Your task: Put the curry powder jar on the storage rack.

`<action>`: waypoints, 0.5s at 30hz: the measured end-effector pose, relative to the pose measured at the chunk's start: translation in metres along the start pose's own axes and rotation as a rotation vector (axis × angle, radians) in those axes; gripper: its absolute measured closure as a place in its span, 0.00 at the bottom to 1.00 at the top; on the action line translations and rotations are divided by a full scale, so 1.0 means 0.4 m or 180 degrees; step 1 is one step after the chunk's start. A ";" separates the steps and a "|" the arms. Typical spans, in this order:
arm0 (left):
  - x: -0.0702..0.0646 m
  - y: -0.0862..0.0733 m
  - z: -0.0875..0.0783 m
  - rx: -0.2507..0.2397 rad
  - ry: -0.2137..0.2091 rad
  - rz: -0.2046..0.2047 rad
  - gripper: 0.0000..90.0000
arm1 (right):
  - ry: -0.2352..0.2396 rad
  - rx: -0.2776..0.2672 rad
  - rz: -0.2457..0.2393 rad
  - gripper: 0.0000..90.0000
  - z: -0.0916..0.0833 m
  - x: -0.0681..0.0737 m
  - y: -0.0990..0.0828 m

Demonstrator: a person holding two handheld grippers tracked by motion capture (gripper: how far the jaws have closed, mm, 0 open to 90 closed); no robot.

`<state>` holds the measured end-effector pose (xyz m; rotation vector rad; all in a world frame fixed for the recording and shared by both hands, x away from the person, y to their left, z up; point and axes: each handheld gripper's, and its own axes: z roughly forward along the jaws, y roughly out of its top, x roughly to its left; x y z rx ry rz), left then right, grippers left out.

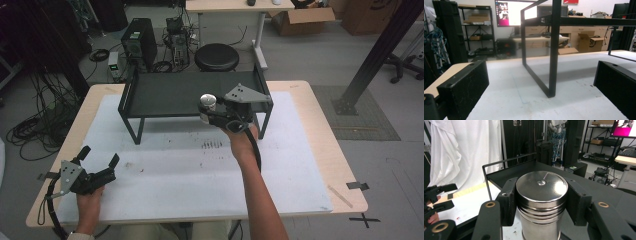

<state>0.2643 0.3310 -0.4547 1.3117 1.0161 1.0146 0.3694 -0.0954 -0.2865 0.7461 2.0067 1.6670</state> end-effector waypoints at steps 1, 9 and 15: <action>0.000 0.000 0.000 0.0001 0.0001 -0.0003 0.00 | 0.0003 -0.0001 0.0008 0.55 0.003 -0.001 0.002; 0.000 0.000 0.001 0.0005 0.0002 0.0000 0.00 | 0.0001 -0.0011 -0.0019 0.55 0.040 -0.014 0.033; 0.000 0.000 0.001 0.0011 0.0001 0.0004 0.00 | 0.0002 -0.0002 -0.0019 0.55 0.078 -0.022 0.049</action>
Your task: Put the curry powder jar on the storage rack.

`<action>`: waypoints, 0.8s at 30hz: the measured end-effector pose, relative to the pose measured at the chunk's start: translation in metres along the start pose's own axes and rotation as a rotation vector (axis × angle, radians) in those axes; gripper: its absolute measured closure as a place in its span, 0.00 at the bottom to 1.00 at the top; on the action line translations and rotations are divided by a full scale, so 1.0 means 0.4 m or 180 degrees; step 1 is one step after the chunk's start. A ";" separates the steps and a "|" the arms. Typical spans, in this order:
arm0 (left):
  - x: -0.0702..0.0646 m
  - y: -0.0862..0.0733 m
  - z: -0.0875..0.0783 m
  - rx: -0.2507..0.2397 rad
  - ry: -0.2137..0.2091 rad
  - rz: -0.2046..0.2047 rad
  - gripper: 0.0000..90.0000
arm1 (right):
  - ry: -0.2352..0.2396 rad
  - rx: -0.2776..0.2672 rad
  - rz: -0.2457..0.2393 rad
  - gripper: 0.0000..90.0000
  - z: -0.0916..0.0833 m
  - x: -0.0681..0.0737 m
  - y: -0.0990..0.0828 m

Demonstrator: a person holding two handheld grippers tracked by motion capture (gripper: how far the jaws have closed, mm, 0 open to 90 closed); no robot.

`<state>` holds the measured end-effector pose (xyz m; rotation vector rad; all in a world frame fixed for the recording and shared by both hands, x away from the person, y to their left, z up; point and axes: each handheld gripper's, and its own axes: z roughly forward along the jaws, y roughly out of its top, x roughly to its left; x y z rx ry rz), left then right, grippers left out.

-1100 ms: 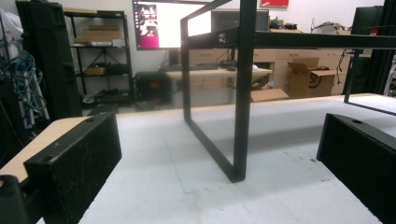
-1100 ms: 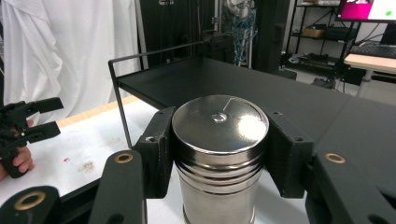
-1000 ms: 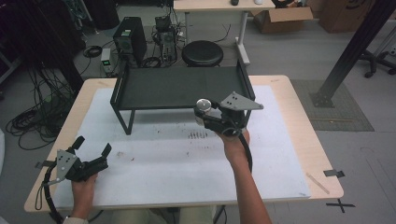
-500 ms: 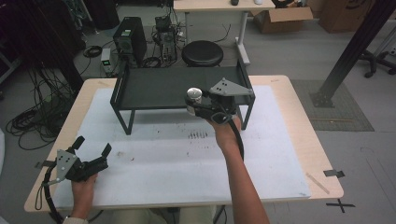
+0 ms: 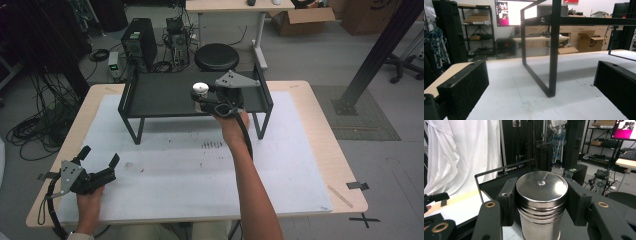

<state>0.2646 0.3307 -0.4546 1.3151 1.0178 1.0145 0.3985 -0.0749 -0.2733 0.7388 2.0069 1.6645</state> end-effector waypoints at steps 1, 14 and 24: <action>0.000 0.000 0.000 0.0000 0.0000 -0.0004 0.00 | 0.0002 0.0000 -0.0005 0.55 0.005 0.000 0.002; 0.000 0.000 0.001 0.0005 -0.0001 -0.0004 0.00 | 0.0000 0.0076 -0.0027 0.55 0.090 -0.020 0.031; 0.000 0.000 0.001 0.0004 -0.0003 -0.0006 0.00 | -0.0109 0.0131 0.0056 0.55 0.142 -0.048 0.027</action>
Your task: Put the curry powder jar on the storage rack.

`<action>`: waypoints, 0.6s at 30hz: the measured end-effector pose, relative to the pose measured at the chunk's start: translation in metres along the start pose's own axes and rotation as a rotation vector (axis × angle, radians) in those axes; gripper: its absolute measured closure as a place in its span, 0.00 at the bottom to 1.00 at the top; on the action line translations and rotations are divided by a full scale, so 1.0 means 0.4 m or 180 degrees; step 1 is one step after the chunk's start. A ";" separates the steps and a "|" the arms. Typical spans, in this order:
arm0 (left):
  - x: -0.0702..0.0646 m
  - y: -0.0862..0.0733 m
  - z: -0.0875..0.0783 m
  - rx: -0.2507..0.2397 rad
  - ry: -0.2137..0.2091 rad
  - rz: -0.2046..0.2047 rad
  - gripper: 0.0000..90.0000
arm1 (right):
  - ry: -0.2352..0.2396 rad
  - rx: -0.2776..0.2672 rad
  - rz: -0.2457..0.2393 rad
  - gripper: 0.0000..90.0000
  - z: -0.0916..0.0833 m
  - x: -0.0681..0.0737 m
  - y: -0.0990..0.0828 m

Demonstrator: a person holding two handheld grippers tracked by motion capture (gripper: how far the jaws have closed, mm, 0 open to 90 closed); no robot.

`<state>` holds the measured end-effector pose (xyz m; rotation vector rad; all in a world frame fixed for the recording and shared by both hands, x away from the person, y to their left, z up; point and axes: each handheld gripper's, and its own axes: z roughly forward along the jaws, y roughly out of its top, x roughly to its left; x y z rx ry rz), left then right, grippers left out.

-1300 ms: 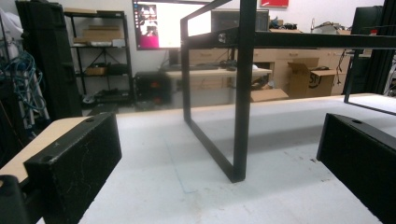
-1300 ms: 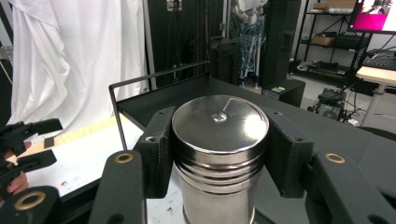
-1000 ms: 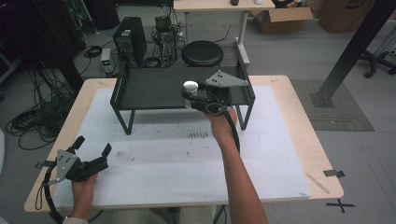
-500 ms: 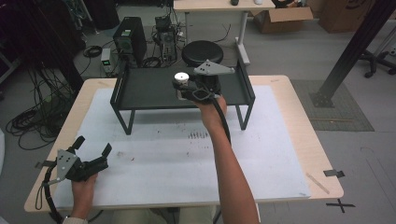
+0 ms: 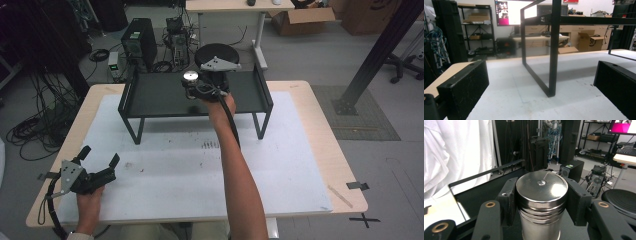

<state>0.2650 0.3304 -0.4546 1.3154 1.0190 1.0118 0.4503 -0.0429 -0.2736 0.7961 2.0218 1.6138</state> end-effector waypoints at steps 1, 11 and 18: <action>0.000 0.000 0.000 0.0000 0.0000 0.0000 0.00 | -0.0014 0.0010 0.0001 0.55 0.005 -0.003 -0.001; 0.000 0.000 0.000 0.0008 -0.0001 0.0003 0.00 | -0.0123 0.0102 0.0023 0.55 0.053 -0.023 -0.009; 0.000 0.000 0.001 0.0012 -0.0001 0.0003 0.00 | -0.0142 0.0165 0.0028 0.55 0.081 -0.027 -0.013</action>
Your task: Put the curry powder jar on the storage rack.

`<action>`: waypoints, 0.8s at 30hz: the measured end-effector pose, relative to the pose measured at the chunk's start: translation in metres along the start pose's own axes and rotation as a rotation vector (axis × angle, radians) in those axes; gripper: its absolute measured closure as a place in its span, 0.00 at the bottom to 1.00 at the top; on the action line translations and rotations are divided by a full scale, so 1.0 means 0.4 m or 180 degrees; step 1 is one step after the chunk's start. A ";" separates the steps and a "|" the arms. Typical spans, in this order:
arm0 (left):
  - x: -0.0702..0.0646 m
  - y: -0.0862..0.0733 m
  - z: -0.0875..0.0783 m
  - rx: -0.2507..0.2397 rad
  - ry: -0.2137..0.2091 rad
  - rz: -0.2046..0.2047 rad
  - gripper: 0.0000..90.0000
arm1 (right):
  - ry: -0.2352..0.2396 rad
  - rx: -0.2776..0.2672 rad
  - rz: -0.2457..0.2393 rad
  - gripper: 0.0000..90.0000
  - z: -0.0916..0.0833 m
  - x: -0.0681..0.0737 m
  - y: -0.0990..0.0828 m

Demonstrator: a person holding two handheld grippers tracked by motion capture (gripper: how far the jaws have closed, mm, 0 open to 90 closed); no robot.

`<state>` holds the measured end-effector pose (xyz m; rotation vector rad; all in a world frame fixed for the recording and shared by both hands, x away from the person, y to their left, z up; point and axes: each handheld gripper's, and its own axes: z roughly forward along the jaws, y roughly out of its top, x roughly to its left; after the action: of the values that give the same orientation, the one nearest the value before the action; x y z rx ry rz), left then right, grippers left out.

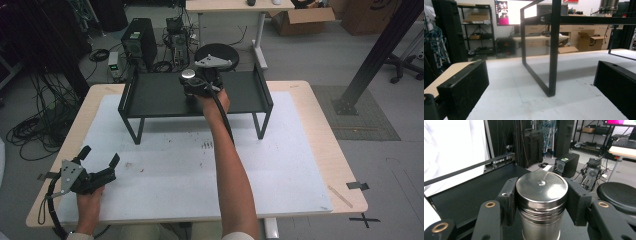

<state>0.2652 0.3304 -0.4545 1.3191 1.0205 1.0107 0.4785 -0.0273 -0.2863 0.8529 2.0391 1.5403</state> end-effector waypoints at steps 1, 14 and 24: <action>0.000 0.000 0.000 -0.0002 -0.0001 -0.0001 0.00 | -0.0001 0.0012 0.0012 0.55 0.004 -0.001 -0.002; 0.000 0.000 0.000 -0.0008 -0.0003 -0.0003 0.00 | -0.0028 0.0129 0.0067 0.55 0.019 -0.012 -0.019; 0.000 0.000 0.000 -0.0006 -0.0003 0.0000 0.00 | -0.0012 0.0112 0.0078 0.54 0.018 -0.017 -0.022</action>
<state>0.2651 0.3304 -0.4545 1.3179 1.0187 1.0108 0.4864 -0.0285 -0.2970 0.8965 2.0659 1.5190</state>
